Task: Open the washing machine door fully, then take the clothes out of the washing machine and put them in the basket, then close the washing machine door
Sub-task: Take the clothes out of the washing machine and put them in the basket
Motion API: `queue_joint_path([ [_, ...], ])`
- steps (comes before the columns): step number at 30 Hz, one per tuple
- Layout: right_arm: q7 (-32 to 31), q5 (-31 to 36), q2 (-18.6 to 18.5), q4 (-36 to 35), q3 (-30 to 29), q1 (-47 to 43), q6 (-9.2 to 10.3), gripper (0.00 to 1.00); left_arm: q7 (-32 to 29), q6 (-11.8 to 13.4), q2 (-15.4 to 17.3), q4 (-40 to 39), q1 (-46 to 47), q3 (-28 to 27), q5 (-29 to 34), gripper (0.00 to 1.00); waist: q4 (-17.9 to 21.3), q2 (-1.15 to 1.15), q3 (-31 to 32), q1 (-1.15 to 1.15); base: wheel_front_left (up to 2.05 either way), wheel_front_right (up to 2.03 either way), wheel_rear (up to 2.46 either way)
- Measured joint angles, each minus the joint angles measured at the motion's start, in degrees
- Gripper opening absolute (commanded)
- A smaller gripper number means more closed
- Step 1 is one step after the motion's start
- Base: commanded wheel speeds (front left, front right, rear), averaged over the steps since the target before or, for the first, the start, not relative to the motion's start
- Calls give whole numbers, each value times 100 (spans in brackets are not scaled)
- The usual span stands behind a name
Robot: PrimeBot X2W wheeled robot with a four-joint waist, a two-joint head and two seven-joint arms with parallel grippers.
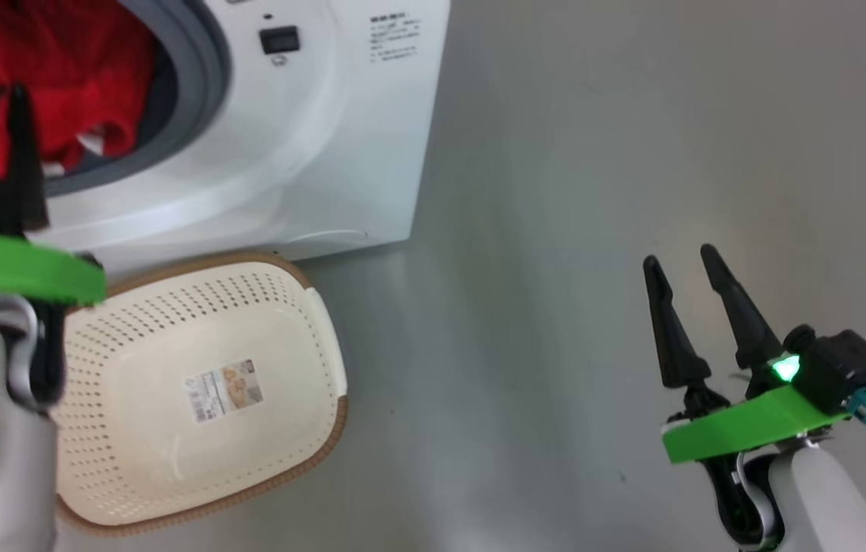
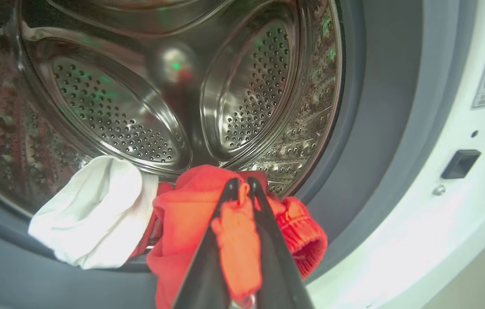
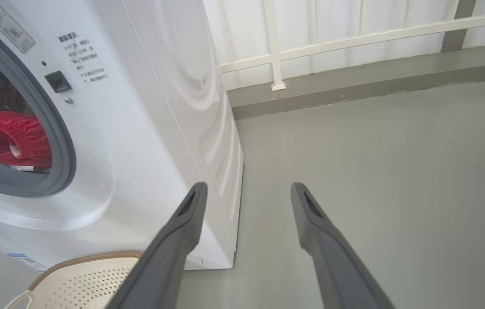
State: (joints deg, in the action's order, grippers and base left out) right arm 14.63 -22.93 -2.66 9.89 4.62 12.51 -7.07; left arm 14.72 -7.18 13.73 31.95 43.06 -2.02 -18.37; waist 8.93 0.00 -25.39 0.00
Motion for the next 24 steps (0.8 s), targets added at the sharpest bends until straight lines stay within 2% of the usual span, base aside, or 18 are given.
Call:
queue_joint_path([
  [11, 0, 187, -1, 82, -65, -318, 0, 100, 0, 0, -322, -1859, -1487, -293, -34, 0, -332, 0, 442, 0, 0, 0, 0],
  [20, 0, 196, -1, 92, -108, -425, 0, 100, 1, 0, -679, -3431, -2140, -758, 26, 0, -467, 0, 578, 0, 0, 0, 0],
  [24, 0, 194, -2, 88, -168, -427, 0, 100, 3, 0, -751, -3632, -2264, -740, 27, 0, -480, 0, 542, 0, 0, 0, 0],
])
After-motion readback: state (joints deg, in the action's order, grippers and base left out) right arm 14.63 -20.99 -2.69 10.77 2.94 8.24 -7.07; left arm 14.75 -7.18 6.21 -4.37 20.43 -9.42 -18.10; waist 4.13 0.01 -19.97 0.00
